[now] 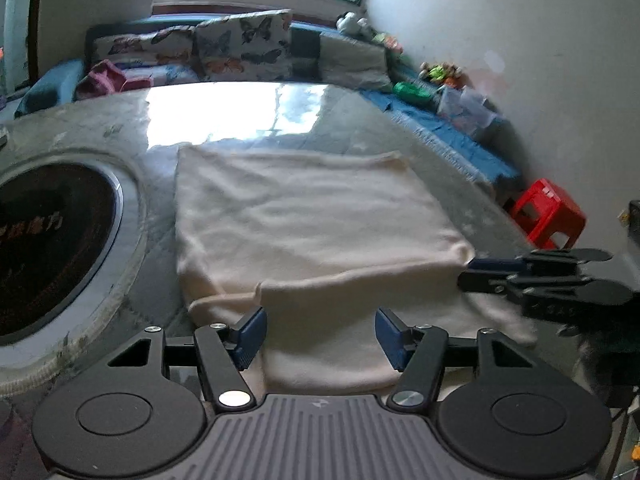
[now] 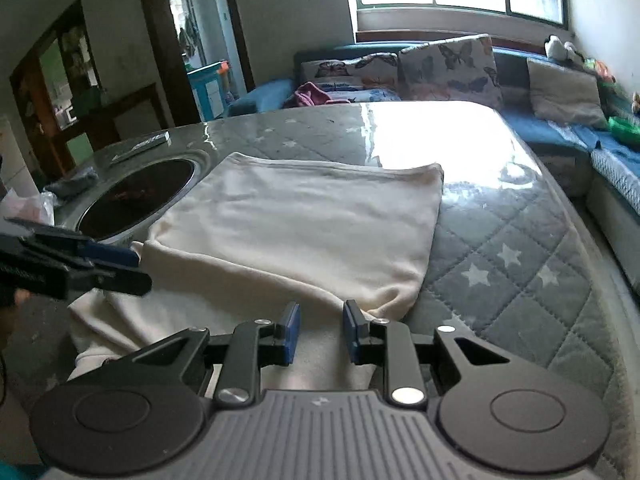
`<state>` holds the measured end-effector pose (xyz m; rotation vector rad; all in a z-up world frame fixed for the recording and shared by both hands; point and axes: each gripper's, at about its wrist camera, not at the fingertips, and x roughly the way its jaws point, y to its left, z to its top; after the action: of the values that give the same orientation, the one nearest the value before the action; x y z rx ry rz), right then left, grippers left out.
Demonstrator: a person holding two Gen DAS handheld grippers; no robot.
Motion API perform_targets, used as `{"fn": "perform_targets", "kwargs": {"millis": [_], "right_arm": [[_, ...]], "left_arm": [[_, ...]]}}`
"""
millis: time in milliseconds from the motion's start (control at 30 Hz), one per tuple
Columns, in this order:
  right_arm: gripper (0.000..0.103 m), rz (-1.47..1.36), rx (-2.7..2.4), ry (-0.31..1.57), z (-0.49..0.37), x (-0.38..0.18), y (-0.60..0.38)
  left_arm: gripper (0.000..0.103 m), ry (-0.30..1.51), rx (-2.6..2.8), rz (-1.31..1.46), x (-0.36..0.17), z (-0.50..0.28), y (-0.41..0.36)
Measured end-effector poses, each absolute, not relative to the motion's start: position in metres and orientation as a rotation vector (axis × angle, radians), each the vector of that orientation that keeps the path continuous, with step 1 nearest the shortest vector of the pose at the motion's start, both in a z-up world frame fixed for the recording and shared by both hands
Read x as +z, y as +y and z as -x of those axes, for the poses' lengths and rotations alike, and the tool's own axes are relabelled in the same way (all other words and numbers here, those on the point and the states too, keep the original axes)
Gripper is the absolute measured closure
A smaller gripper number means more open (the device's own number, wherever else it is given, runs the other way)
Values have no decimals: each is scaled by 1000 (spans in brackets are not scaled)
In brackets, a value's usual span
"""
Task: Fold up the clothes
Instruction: 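Fold the sleeve over the body with the right gripper and release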
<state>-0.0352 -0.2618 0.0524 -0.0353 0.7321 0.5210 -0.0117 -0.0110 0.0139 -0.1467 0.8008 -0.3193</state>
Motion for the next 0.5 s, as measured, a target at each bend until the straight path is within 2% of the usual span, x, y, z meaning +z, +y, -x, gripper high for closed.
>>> {"fn": "perform_targets", "kwargs": {"millis": [67,133,233,400,500], "right_arm": [[79,33,530,710,37,57,-260],[79,39,536,702,36,58,-256],[79,54,533,709,33,53,-250],[79,107,534,692,38,54,-245],[69,140,535,681,41,55,-243]], "left_arm": [[40,779,-340,158,21,12,-12],[46,767,-351,167,23,9,-15],[49,779,-348,171,17,-1,-17],[51,817,-324,167,1,-14,-14],[50,809,-332,135,2,-10,-17]]}}
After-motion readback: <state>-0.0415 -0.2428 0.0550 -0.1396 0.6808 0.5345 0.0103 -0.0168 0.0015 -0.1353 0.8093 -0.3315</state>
